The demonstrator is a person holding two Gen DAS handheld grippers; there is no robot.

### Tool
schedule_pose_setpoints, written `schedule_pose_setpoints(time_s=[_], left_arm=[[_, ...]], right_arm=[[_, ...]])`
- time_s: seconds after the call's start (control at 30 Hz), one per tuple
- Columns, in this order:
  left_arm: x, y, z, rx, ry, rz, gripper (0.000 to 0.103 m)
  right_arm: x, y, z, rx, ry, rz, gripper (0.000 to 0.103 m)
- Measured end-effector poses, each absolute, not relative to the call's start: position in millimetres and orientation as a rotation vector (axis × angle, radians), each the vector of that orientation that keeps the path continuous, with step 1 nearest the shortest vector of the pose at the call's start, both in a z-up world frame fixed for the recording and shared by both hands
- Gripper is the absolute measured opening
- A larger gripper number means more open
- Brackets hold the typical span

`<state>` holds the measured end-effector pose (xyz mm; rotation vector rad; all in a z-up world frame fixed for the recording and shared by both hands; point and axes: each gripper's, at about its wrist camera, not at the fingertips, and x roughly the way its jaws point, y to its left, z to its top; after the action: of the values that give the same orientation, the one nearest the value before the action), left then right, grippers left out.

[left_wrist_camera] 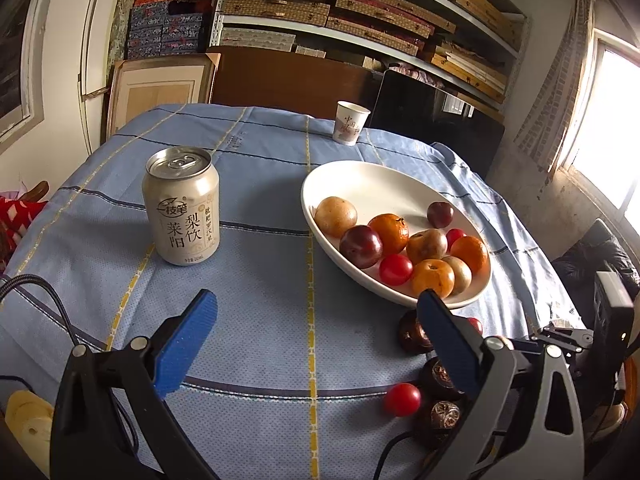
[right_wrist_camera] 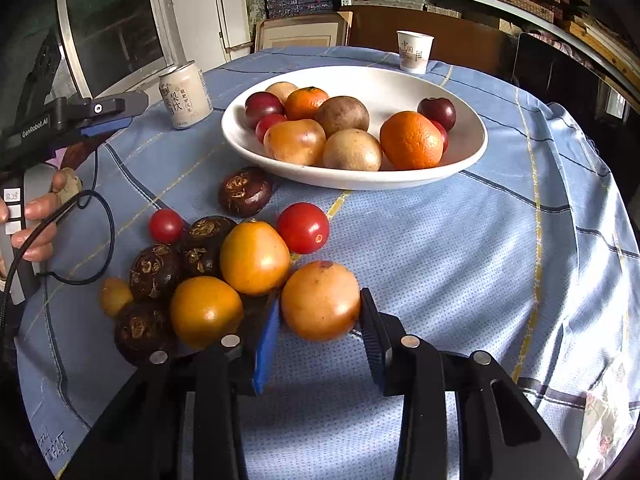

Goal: Organize fruits
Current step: 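Grasp the peach-coloured fruit with the right tool while the left tool grasps a red tomato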

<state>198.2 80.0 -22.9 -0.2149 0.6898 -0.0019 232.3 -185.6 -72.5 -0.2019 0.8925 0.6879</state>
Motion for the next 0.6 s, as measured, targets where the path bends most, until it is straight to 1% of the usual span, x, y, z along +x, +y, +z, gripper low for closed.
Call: schedule_pose_setpoints(time_s=[0.2, 0.27, 0.3, 0.33, 0.37, 0.4, 0.43, 0.6], left_arm=[[208, 74, -42, -0.117, 0.847, -0.12, 0.098], [206, 62, -49, -0.044, 0.868, -0.138, 0.09], [205, 56, -52, -0.02, 0.878, -0.16, 0.078], [205, 50, -54, -0.008, 0.892, -0.2, 0.071], [203, 45, -56, -0.002, 0.901, -0.231, 0.068], [202, 40, -58, 0.011, 0.904, -0.255, 0.061], [199, 35, -58, 0.032, 0.903, -0.277, 0.056], [189, 18, -60, 0.085, 0.895, -0.347, 0.056]], right_arm=[[242, -206, -65, -0.032, 0.893, 0.7, 0.039], [242, -205, -66, -0.038, 0.899, 0.688, 0.039], [242, -204, -66, -0.04, 0.902, 0.687, 0.039], [242, -204, -67, -0.039, 0.905, 0.69, 0.039], [241, -203, -67, -0.039, 0.907, 0.694, 0.039], [242, -203, -68, -0.04, 0.909, 0.695, 0.039], [242, -202, -68, -0.042, 0.909, 0.695, 0.039], [242, -202, -69, -0.044, 0.909, 0.694, 0.039]])
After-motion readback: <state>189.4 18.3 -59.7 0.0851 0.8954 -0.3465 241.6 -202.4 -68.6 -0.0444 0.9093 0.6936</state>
